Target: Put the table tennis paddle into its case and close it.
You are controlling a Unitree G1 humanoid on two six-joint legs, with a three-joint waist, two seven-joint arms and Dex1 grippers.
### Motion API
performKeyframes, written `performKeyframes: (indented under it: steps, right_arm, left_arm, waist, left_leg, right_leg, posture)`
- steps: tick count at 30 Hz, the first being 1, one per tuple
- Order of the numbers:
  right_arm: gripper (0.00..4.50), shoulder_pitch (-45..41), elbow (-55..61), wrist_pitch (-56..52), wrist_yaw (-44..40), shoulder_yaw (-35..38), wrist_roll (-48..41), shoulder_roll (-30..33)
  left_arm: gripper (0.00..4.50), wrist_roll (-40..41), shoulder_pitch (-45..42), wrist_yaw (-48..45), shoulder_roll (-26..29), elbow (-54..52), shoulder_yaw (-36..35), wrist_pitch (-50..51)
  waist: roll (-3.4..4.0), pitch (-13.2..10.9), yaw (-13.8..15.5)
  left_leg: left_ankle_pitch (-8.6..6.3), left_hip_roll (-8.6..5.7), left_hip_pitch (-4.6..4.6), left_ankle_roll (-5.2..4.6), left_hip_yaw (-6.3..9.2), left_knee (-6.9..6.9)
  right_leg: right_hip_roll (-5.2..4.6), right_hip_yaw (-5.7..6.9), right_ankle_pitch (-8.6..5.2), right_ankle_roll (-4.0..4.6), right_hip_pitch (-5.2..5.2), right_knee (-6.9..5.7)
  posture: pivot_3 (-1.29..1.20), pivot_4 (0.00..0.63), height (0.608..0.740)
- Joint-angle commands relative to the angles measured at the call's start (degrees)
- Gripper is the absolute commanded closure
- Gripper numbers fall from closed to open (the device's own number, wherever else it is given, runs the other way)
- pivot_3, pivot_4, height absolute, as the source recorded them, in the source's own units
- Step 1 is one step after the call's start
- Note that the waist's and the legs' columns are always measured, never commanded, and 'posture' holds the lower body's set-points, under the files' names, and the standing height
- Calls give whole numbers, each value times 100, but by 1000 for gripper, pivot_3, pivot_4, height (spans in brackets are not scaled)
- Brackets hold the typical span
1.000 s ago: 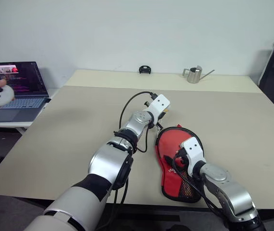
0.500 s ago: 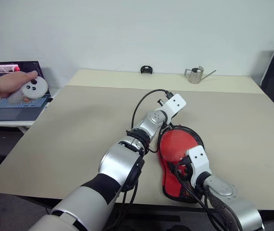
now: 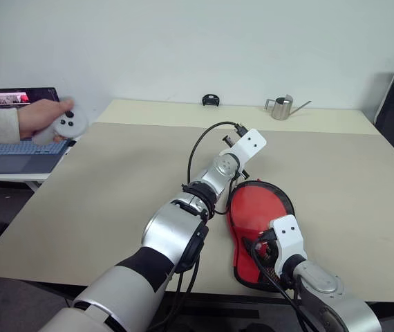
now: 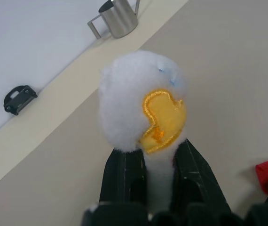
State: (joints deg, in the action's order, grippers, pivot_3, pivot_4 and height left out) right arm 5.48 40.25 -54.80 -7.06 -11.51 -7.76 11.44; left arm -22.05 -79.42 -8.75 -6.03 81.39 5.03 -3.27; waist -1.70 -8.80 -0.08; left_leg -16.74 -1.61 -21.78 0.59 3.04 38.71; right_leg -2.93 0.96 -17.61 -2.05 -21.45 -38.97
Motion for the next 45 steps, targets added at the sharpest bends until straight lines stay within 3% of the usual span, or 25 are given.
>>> performKeyframes:
  steps: [1, 13, 25, 31, 36, 39, 45]
  right_arm:
    - [0, 360, -405, -513, 1, -287, -79, -38]
    - [0, 354, -448, -495, 90, -397, -97, -148]
    - [0, 167, -668, -420, 67, -430, -105, -237]
    - [0, -185, -1060, -275, -113, -374, -116, -191]
    - [0, -494, -1449, -54, -356, -203, -102, -47]
    - [0, -697, -1699, 88, -558, 10, -119, 108]
    - [0, -914, -2116, 386, -1031, 338, -192, 536]
  left_arm:
    - [4321, -177, -155, -173, -133, -175, 167, -109]
    - [4321, -226, 171, -808, -361, -164, 248, 143]
    - [55, 17, 200, -1297, -334, -193, -28, 244]
    - [19, 345, 89, -1474, -197, -238, -327, 202]
    - [19, 668, 24, -1821, 267, -335, -585, -120]
    - [19, 987, 239, -2736, 924, -582, -735, -683]
    - [19, 1652, 1024, -4162, 1746, -1347, -913, -688]
  waist:
    - [0, 0, 0]
    - [0, 1, -22]
    - [0, 1, -32]
    - [-5, 4, -148]
    - [-5, 4, -199]
    - [-7, 2, -210]
    - [-7, 13, -172]
  left_leg:
    - [0, 0, 0, 0, 0, 0]
    - [0, 1, 5, 0, -1, -2]
    - [-1, 2, 6, -1, -1, -2]
    - [-1, 3, 25, -1, -3, -2]
    - [-1, 17, 54, -1, -14, -4]
    - [0, 30, 80, 0, -27, -14]
    - [10, 28, 96, 17, -31, -58]
  right_leg:
    - [0, 0, 0, 0, 0, 0]
    - [1, -3, -1, -1, 2, 0]
    - [2, -4, -1, -1, 2, -1]
    - [4, -8, 3, -5, 14, -6]
    - [20, -16, 5, -20, 30, -9]
    - [30, -24, 7, -20, 41, -9]
    - [29, -32, 23, 8, 40, -1]
  posture:
    - [0, 150, 740]
    - [0, 150, 740]
    - [0, 150, 740]
    - [0, 150, 740]
    - [0, 150, 740]
    - [0, 150, 740]
    - [0, 150, 740]
